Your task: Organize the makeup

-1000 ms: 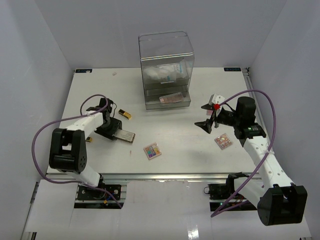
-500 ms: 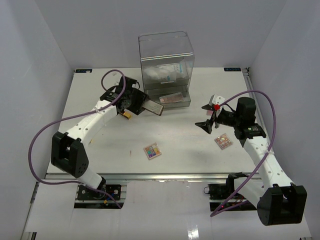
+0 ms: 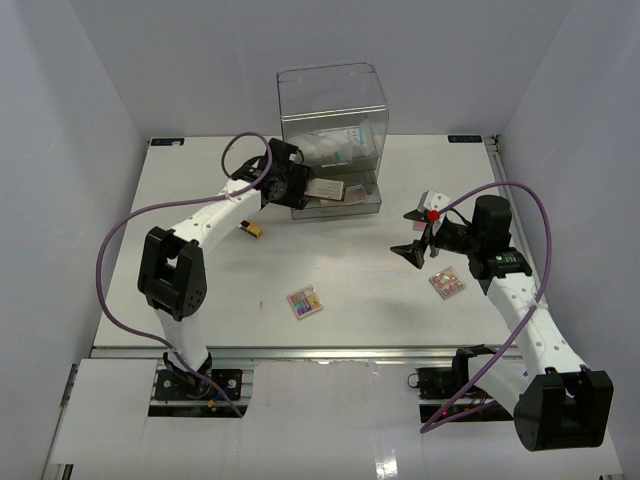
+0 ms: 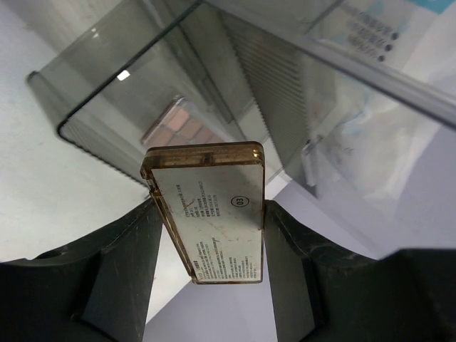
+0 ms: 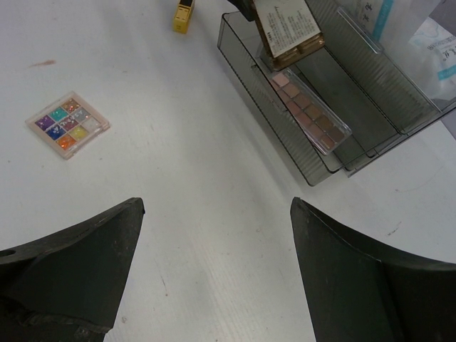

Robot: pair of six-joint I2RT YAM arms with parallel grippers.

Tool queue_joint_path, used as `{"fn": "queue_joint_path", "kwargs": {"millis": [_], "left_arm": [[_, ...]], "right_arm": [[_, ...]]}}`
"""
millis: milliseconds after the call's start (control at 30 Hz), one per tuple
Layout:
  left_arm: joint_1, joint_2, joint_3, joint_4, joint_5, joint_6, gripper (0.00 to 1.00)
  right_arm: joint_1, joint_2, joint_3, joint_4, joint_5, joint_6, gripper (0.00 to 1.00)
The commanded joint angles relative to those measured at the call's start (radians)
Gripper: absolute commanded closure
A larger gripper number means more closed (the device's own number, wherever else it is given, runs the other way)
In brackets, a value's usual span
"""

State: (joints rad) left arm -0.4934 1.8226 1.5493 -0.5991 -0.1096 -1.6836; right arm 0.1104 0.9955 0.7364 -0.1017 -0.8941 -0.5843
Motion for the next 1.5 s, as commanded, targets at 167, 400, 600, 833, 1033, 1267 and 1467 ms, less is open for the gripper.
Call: {"fn": "queue_joint_path", "kwargs": {"millis": [167, 400, 600, 833, 1033, 1267, 1467], "left_arm": [[-0.005, 0.085, 0.101, 0.052, -0.025, -0.076, 0.41], [-0.005, 0.068, 0.084, 0.078, -0.045, -0.051, 0.21], [-0.005, 0.036, 0.057, 0.076, -0.025, -0.034, 0.02], [-0.008, -0.080, -0.028, 0.110, 0.025, 0.029, 0.02], [0.009, -0.345, -0.316, 0.324, 0.076, 0.282, 0.02], [0.262, -0.661, -0.712, 0.661, 0.393, 0.754, 0.02], [0.282, -0.738, -0.810, 0.762, 0.598, 1.121, 0.02]], "right_arm": [[-0.011, -0.012, -0.008, 0.025, -0.034, -0.016, 0.10], [-0.015, -0.012, -0.008, 0.024, -0.038, -0.018, 0.10], [-0.025, -0.014, -0.008, 0.020, -0.045, -0.022, 0.10], [-0.046, -0.020, -0.011, -0.010, -0.066, -0.062, 0.10], [-0.057, 0.009, 0.022, -0.173, -0.024, -0.248, 0.10], [-0.070, 0.168, 0.128, -0.312, 0.184, -0.434, 0.10], [-0.126, 0.454, 0.298, -0.420, 0.413, -0.578, 0.10]]}}
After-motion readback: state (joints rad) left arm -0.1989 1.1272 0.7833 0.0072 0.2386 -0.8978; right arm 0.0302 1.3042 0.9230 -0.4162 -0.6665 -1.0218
